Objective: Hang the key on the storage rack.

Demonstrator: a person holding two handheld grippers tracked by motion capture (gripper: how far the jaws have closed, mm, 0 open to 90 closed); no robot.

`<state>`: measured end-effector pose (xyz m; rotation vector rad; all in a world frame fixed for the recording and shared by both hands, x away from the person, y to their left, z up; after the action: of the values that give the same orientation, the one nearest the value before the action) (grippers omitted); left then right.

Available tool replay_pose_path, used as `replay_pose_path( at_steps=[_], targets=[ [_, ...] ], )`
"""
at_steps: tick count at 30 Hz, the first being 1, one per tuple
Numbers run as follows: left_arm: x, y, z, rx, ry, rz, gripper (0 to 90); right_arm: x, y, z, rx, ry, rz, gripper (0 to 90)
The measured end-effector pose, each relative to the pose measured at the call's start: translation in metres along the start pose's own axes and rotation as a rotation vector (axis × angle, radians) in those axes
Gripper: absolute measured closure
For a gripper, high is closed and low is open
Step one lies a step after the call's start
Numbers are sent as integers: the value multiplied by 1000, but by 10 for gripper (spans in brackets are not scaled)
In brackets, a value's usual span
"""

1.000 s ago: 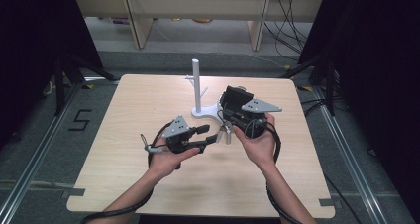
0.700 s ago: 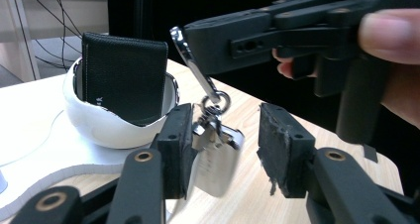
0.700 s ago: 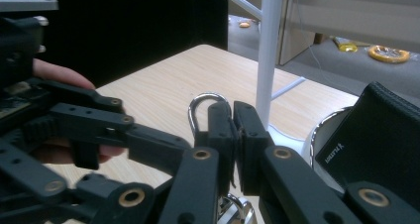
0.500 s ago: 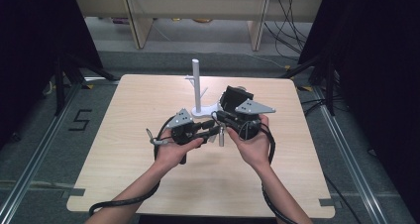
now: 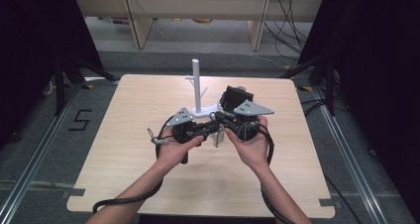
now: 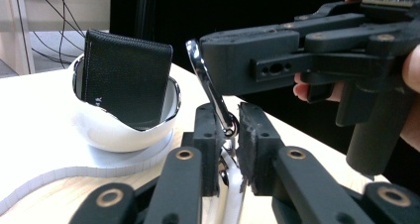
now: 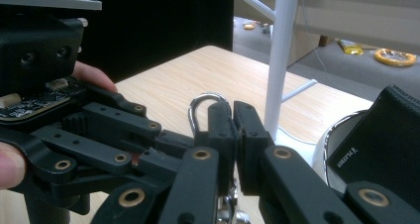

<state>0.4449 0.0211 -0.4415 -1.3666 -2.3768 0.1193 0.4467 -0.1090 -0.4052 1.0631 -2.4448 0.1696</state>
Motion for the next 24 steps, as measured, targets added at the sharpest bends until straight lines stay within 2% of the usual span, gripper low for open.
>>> replay_pose_path(
  at_steps=[1, 3, 4, 6, 9, 10, 11, 13, 14, 16, 18, 20, 24],
  targets=[
    [0, 0, 0, -4, 1, -2, 800, 0, -1, 0, 14, -5, 8, 880],
    [1, 0, 0, -6, 7, -8, 808, 0, 0, 0, -16, -1, -8, 879],
    [2, 1, 0, -8, 11, -20, 815, 0, 0, 0, -9, -2, -6, 880],
    [3, 2, 0, 7, 6, -11, 824, 1, 1, 0, -17, -2, -9, 880],
    [4, 2, -1, -2, 11, -19, 827, 0, 2, -1, -8, -12, -14, 880],
    [5, 3, -1, -7, 16, -37, 829, 1, 2, -1, -6, -8, -5, 881],
    [6, 6, 0, -36, 30, -72, 840, 1, 2, -1, -6, -6, -5, 900],
    [7, 7, 1, -23, 31, -64, 844, 3, 2, -2, -22, -21, -24, 900],
    [7, 6, 1, -38, 36, -74, 844, 3, 1, -3, -4, -18, -17, 900],
    [8, 4, 1, -72, 52, -101, 845, 2, 2, -2, -20, -9, -26, 900],
    [9, 4, 0, -71, 56, -114, 846, 0, 0, -1, 6, -15, -25, 881],
    [11, 8, 0, -64, 60, -132, 846, 0, 2, 0, -19, -10, -36, 847],
    [17, 18, 2, -65, 71, -183, 846, 7, -5, 3, -29, -16, -18, 818]
  ],
)
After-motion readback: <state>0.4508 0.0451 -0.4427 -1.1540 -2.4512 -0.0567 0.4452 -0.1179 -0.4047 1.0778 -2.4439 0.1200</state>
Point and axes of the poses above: each handheld gripper's, and its own axes: x roughly backward along the jaws, z roughly out of its underside, y roughly to its left, the point moved 5 cm from there along -x, roughly forward along the jaws, and after that the axes turned 7 degrees about y, right-handed, at the moved point
